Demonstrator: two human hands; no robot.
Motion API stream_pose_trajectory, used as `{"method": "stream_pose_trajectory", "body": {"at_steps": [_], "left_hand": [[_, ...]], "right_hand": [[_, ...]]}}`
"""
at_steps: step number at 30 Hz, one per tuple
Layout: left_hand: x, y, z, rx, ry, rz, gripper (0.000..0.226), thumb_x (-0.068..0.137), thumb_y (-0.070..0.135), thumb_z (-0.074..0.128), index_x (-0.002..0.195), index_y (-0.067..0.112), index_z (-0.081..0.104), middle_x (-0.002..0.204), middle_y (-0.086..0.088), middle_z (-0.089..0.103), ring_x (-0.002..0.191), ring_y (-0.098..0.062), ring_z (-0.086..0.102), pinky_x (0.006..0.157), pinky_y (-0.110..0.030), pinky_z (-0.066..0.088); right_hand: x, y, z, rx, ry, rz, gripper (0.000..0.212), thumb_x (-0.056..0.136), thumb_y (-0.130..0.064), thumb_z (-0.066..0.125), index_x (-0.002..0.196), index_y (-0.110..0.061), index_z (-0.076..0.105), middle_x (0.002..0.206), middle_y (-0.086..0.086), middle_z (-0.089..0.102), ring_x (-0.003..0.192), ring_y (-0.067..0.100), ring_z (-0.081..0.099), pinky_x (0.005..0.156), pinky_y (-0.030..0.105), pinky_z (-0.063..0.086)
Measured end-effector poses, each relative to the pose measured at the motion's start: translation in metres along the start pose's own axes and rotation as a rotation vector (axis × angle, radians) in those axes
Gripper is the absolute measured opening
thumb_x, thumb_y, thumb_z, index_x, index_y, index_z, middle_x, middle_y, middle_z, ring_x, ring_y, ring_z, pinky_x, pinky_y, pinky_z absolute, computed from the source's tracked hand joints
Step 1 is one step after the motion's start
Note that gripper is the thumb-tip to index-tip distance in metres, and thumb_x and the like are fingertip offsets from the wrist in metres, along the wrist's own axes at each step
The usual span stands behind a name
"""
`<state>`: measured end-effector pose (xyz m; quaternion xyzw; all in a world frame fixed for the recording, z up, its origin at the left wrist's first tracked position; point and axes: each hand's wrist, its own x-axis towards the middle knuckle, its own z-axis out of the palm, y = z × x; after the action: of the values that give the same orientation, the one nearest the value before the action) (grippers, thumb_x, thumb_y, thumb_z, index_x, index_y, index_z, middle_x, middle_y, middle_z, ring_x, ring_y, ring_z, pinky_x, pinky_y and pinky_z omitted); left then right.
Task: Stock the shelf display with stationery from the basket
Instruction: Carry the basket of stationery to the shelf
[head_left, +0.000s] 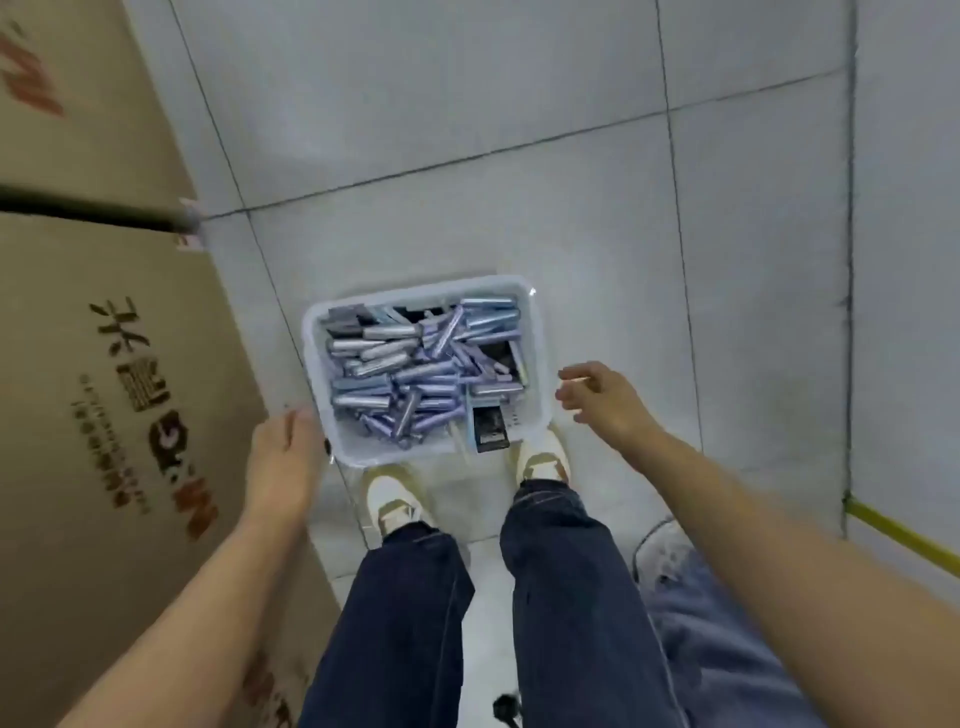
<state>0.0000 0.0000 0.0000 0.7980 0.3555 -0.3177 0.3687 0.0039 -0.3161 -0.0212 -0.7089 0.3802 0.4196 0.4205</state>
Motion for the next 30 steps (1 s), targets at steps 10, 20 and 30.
{"method": "stream_pose_trajectory", "body": {"at_steps": [10, 20, 30], "left_hand": [[0.088, -0.067, 0.041, -0.296, -0.074, -0.200, 0.026, 0.101, 0.042, 0.043, 0.107, 0.023, 0.060, 0.120, -0.009, 0.060, 0.107, -0.028, 0.058, 0.104, -0.051, 0.043], [-0.008, 0.055, -0.047, -0.220, 0.115, 0.110, 0.051, 0.095, 0.047, 0.055, 0.071, 0.002, 0.047, 0.072, -0.013, 0.046, 0.068, -0.021, 0.042, 0.065, -0.038, 0.037], [-0.206, 0.259, -0.196, -0.402, 0.201, 0.344, 0.038, 0.095, 0.039, 0.058, 0.079, 0.004, 0.059, 0.075, -0.015, 0.059, 0.068, -0.022, 0.053, 0.064, -0.039, 0.045]], "right_hand": [[0.078, 0.038, 0.057, 0.026, 0.178, -0.128, 0.025, 0.097, -0.031, 0.054, 0.105, -0.008, 0.050, 0.088, 0.004, 0.055, 0.074, 0.013, 0.048, 0.066, 0.026, 0.043], [-0.056, -0.048, -0.020, 0.084, 0.421, -0.366, 0.049, 0.095, -0.035, 0.060, 0.066, -0.020, 0.023, 0.063, -0.005, 0.021, 0.051, 0.007, 0.020, 0.048, 0.019, 0.025], [-0.274, -0.213, -0.172, 0.123, 0.434, -0.605, 0.042, 0.097, -0.036, 0.056, 0.070, -0.007, 0.043, 0.062, -0.001, 0.033, 0.057, 0.012, 0.031, 0.052, 0.027, 0.027]]}}
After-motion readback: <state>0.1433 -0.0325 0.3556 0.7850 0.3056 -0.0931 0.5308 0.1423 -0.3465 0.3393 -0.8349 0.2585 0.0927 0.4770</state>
